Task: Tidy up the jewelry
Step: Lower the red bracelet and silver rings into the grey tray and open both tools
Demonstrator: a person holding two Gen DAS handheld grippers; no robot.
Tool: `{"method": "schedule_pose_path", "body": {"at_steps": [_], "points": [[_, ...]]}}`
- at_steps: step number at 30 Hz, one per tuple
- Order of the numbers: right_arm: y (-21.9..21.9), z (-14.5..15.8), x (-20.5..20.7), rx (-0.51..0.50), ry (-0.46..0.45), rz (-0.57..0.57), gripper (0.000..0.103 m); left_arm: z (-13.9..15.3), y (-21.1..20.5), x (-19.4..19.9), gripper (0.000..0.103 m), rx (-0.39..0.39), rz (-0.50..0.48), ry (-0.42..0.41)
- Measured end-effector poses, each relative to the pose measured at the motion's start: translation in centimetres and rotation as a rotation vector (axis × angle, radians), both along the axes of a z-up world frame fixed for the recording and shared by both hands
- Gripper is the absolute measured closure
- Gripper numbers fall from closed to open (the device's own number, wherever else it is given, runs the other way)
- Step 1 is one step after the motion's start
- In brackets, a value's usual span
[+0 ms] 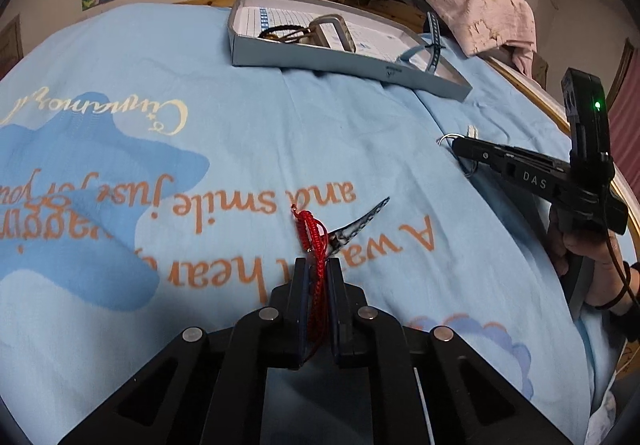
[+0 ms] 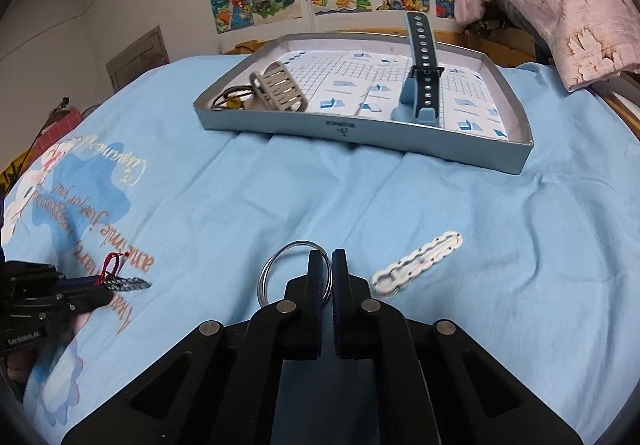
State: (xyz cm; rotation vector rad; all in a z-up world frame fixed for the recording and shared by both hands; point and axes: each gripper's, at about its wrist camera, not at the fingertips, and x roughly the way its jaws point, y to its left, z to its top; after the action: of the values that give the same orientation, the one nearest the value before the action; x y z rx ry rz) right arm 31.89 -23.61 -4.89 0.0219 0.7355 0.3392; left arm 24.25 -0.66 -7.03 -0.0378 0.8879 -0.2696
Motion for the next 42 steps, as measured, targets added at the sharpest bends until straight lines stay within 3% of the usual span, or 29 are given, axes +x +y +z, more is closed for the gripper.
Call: {"method": "schedule_pose_path", "body": {"at_steps": [13,21,24,28,32,39,42], "points": [[0.2,0.9,-1.6,0.004,-0.016,0.019,0.100,1.5,0.6,-0.8,0.095,-0.006,-0.008,-0.040],[0.0,3.2,1.0,0.072,-0.071,-0.008,0.101,7.4,-0.6,5.6,0.095,-0.025,-0.005,-0.240],[0.1,4.5,2.6,0.082,-0.134,-0.020,0.101,8.4,-0.8,9.4,0.095,-0.048,0.006,-0.267],[0.3,6.7,4.9,0.109,-0.222,-0.041,0.101,8.7,-0.6,14.8,0.095,-0.105,0.043,-0.254],[1.1,8.2,7.9,0.126,-0.271,-0.057,0.101,8.0,-0.6,18.6,0.095,-0.078,0.089,-0.259],[3.6,5.3,11.9,0.087,-0.172,-0.063,0.101,5.3,-0.4,21.1,0.095,-0.050,0.109,-0.182],[4.4,4.5,12.4,0.062,-0.147,-0.060,0.101,5.2,-0.6,21.1,0.094,-0.040,0.099,-0.188]]}}
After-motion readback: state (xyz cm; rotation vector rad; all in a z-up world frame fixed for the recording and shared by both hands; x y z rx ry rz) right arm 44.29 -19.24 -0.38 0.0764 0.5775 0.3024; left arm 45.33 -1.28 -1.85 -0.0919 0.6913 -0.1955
